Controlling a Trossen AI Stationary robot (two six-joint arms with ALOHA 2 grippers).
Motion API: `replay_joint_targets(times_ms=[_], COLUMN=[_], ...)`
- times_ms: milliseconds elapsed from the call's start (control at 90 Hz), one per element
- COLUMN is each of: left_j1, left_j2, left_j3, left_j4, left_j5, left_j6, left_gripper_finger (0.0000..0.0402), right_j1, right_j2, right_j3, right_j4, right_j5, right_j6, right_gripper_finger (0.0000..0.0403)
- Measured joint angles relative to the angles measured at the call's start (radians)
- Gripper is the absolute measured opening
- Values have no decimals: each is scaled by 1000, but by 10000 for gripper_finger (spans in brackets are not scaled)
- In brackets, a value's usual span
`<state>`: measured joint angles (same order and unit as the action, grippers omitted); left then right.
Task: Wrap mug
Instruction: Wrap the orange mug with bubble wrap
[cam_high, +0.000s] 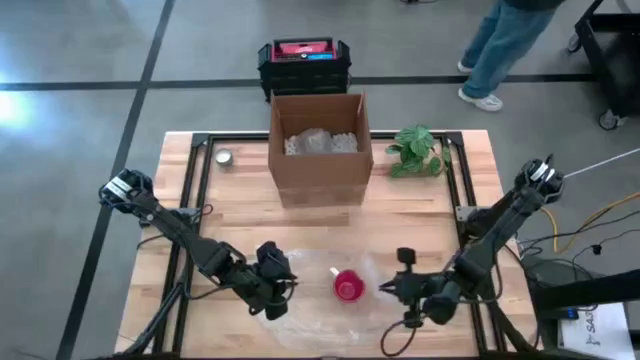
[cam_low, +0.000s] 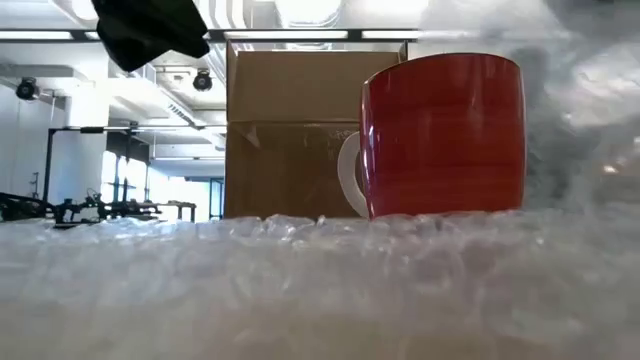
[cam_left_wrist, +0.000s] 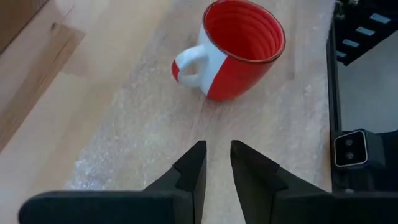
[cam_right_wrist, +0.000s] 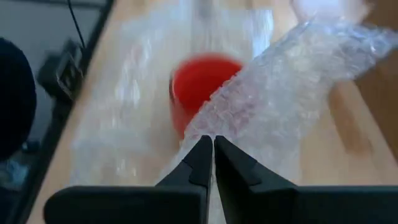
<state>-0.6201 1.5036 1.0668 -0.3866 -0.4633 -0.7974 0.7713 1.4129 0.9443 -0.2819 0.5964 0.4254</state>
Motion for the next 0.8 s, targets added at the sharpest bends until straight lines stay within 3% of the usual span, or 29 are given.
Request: replay_joint_targets(times_ms=[211, 411, 567, 800], left_j1=[5, 24, 74, 141], left_j2=[5, 51, 71, 125], left_j3=[0, 0, 0, 0], left_j4=[12, 89, 221, 430], left_j5=[-32, -44, -43, 97], left_j6=[4, 67, 123, 232], left_gripper_finger=[59, 59, 59, 59], right_j1=[-92, -164, -188, -194], right_j2=[38, 149, 244, 308], right_j3=[0, 1, 43, 129], right_j4=[194, 240, 234, 166], right_j5=[-64, -203, -237, -261], right_j6=[-159, -150, -148, -200], right_gripper_finger=[0, 0, 0, 0])
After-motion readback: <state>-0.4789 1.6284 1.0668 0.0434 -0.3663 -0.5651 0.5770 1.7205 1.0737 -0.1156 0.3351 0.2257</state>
